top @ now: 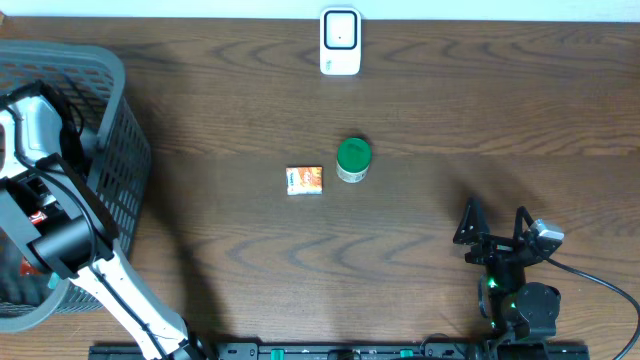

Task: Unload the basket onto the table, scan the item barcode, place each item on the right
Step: 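Reach the left gripper into the basket and grasp the mint-green wipes pack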

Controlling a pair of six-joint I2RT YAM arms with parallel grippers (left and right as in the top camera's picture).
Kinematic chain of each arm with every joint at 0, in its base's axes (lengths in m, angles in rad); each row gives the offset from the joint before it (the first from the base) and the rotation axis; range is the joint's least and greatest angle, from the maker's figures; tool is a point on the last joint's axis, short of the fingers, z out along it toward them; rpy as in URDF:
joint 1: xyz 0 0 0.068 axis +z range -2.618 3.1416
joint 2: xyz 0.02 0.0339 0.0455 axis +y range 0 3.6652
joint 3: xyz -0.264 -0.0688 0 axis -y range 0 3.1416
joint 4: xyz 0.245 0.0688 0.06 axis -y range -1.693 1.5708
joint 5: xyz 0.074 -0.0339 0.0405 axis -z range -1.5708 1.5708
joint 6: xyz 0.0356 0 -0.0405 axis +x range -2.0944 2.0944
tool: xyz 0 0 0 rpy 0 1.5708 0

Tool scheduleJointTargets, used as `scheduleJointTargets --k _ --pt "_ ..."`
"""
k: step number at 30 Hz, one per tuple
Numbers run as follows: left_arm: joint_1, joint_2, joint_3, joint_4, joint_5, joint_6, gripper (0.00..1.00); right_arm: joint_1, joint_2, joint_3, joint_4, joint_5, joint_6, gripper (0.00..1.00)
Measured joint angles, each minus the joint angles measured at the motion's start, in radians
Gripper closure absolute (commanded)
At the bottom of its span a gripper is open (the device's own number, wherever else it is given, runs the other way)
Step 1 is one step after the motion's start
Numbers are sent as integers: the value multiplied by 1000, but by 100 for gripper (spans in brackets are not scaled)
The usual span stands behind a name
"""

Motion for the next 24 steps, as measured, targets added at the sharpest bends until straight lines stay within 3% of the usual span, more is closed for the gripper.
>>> scheduleJointTargets --k 11,24 --pt "0 6 -28 -32 -52 0 1 0 0 0 0 0 0 1" --pt "8 -55 -194 14 -192 4 2 0 0 0 0 0 0 1"
